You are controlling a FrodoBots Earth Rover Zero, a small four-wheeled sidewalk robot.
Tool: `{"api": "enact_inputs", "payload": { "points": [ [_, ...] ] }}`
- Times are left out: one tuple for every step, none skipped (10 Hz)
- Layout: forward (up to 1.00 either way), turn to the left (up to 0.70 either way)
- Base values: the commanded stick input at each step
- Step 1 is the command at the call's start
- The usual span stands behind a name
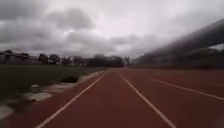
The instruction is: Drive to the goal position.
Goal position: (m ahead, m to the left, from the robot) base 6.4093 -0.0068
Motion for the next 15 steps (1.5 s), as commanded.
{"api": "enact_inputs", "payload": {
  "points": [
    [0.7,0.0],
    [0.7,0.0],
    [0.7,0.0],
    [0.7,0.0],
    [0.7,0.0],
    [0.7,0.0],
    [0.7,0.0],
    [0.7,0.0],
    [0.7,0.0],
    [0.7,0.0],
    [0.7,0.0],
    [0.7,0.0],
    [0.7,0.0],
    [0.7,0.0],
    [0.7,0.0]
  ]
}}
